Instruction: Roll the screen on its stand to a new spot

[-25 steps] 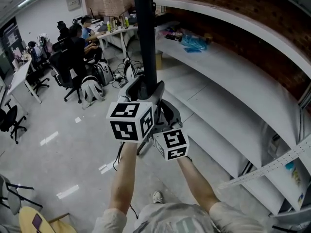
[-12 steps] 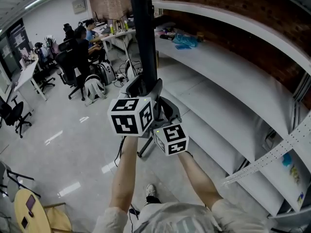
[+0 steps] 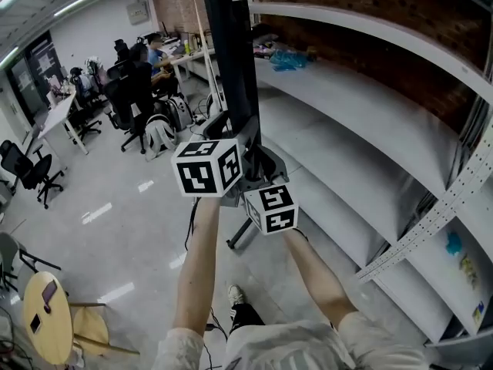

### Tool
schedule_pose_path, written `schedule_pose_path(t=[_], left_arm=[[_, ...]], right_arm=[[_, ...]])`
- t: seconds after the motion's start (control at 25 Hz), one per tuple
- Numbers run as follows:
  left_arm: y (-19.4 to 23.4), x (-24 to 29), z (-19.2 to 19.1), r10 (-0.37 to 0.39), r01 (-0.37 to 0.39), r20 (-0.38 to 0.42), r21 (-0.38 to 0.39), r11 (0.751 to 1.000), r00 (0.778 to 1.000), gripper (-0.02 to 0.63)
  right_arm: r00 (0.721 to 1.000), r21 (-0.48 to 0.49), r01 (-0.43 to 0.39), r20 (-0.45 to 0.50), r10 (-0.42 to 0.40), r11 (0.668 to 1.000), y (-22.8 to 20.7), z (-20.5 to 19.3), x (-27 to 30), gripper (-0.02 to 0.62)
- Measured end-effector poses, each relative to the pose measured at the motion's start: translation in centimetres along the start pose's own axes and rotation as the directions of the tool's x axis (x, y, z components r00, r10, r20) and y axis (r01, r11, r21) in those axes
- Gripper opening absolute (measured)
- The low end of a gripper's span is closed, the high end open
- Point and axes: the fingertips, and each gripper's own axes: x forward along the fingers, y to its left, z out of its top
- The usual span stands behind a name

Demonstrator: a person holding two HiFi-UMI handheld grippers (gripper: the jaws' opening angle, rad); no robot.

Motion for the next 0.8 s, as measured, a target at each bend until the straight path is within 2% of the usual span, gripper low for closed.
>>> schedule_pose_path(t=[0.32, 0.8], left_arm=[[-4.3, -5.1, 0.3, -0.014, 0.014, -0.003, 0.005, 1.000, 1.000, 0.261], [-9.6, -12.8, 0.5, -0.080, 0.080, -0.009, -0.002, 0.997, 0.997, 0.252]], right_arm=[[1.000, -0.002, 0.016, 0.004, -0.016, 1.000, 2.6, 1.4, -5.9, 0.276], [0.997, -0.022, 0.073, -0.017, -0.074, 0.997, 7.2, 3.1, -13.8, 0.279]])
